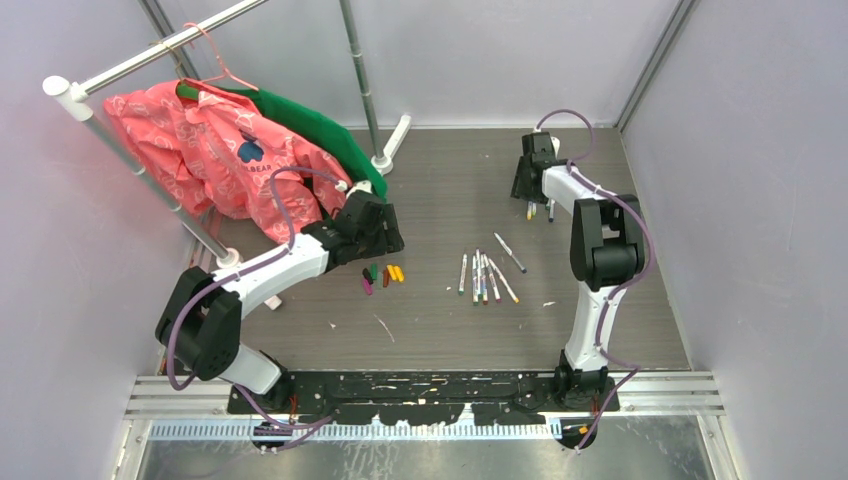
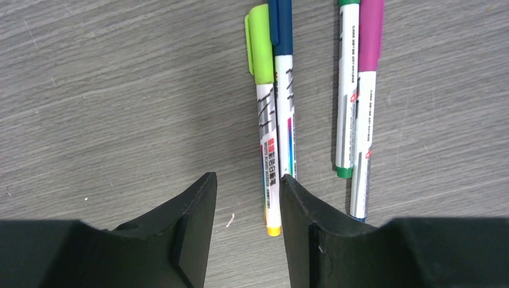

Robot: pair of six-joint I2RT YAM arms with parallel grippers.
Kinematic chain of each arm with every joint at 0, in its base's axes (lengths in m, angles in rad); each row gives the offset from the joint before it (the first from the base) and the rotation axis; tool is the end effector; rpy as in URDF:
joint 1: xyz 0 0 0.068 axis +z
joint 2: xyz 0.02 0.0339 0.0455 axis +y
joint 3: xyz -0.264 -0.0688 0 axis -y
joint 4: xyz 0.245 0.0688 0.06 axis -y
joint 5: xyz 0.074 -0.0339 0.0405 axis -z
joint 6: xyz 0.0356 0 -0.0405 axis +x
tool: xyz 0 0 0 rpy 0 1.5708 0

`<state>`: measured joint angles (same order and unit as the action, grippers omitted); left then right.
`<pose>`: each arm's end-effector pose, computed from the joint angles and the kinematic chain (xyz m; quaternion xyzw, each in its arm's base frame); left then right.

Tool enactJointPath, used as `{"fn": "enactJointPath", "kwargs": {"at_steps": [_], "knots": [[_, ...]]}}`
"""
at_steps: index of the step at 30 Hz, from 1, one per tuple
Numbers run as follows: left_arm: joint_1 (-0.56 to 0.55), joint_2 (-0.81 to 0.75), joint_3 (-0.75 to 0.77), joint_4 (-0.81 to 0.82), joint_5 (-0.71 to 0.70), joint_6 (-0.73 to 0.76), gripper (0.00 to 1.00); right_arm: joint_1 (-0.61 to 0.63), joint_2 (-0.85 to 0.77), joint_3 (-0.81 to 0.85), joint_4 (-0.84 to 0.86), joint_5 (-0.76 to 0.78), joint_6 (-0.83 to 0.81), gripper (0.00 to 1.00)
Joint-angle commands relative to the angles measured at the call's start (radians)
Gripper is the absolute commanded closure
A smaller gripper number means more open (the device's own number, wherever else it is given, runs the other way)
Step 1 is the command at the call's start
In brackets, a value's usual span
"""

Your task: Open the pen caps

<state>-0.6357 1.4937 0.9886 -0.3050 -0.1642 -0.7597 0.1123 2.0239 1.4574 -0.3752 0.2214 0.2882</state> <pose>0.2596 -0.1843 0.2316 -0.0877 0.9217 -0.1794 0.3325 0.4366 0.0414 0.1821 0.1171 0.9385 -0.0418 0.3222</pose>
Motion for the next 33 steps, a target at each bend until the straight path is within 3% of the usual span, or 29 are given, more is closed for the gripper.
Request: {"fn": "enactJointPath", "kwargs": {"at_steps": [1, 18, 27, 33], "knots": [[-0.005, -0.038, -0.005, 0.044, -0.006, -0.01, 0.29, 0.003, 0.019, 0.056, 0.005, -0.016, -0.015, 0.52], [-0.004, -0.027, -0.003, 0.047, -0.005, -0.01, 0.29, 0.001, 0.085, 0.108, -0.049, -0.025, -0.014, 0.54], [-0.004, -0.039, -0.007, 0.046, -0.006, -0.012, 0.29, -0.002, 0.117, 0.128, -0.139, -0.019, 0.018, 0.73], [-0.005, -0.067, -0.014, 0.031, -0.005, -0.016, 0.27, -0.004, 0.094, 0.101, -0.145, -0.032, 0.025, 0.95]]}}
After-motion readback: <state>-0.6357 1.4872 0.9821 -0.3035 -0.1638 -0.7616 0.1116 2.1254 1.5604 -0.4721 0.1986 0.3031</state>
